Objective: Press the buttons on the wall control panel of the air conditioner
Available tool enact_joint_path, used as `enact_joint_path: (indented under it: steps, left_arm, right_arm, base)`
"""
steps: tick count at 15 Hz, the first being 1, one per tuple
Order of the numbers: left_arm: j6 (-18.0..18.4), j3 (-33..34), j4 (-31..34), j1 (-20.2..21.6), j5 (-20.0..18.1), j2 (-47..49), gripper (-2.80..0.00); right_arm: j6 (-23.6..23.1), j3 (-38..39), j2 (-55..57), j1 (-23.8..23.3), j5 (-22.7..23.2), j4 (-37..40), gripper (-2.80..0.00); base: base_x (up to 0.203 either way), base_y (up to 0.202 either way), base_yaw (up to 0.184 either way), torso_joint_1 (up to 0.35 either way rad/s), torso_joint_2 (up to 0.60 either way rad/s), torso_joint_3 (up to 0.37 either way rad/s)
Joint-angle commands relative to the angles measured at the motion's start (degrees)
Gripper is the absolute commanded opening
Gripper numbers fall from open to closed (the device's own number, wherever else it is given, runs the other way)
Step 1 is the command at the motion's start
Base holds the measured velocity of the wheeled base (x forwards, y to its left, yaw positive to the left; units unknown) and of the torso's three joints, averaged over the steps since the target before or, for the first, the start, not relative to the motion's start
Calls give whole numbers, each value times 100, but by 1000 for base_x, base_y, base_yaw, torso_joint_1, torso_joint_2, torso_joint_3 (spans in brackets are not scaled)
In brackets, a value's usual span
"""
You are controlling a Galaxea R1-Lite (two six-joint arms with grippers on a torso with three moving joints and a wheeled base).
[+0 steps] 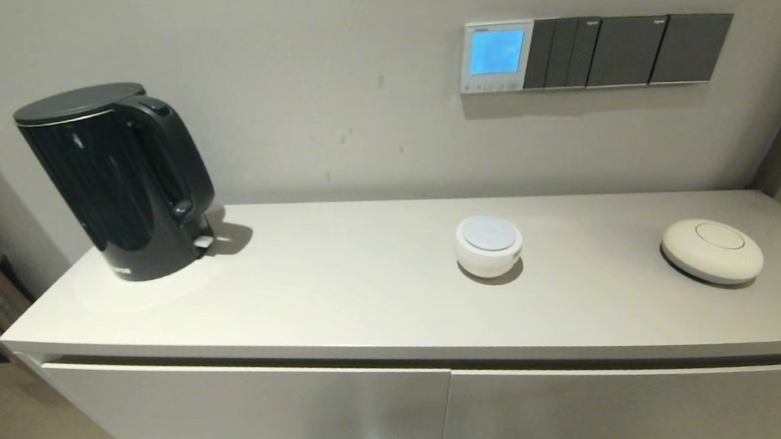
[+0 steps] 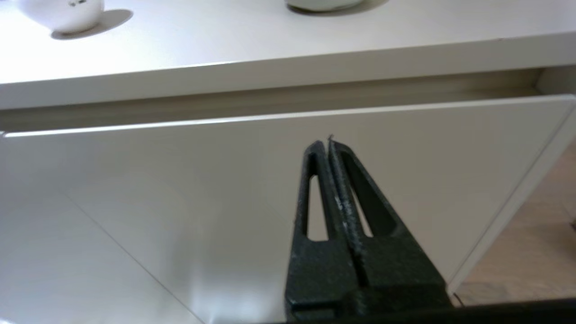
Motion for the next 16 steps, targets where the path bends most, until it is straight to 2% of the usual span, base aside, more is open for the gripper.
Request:
enact_joint_path:
  steps: [1, 2, 5, 16]
  left_arm:
    - [2, 0, -1, -1, 3, 6, -280]
    - [2, 0, -1, 0, -2, 6, -280]
    - [2, 0, -1, 6, -2, 0, -280]
    - [2, 0, -1, 0, 1, -2, -280]
  right_arm:
    - [-49, 7, 19, -6, 11, -19, -280]
    - [-165, 7, 19, -6, 33, -15, -280]
    - [7, 7, 10, 11, 7, 38, -280]
    - [33, 7, 28, -24, 7, 38, -280]
  base:
    - [0, 0, 0, 0, 0, 0]
    - [0, 0, 0, 0, 0, 0]
    - [0, 0, 0, 0, 0, 0]
    - [0, 0, 0, 0, 0, 0]
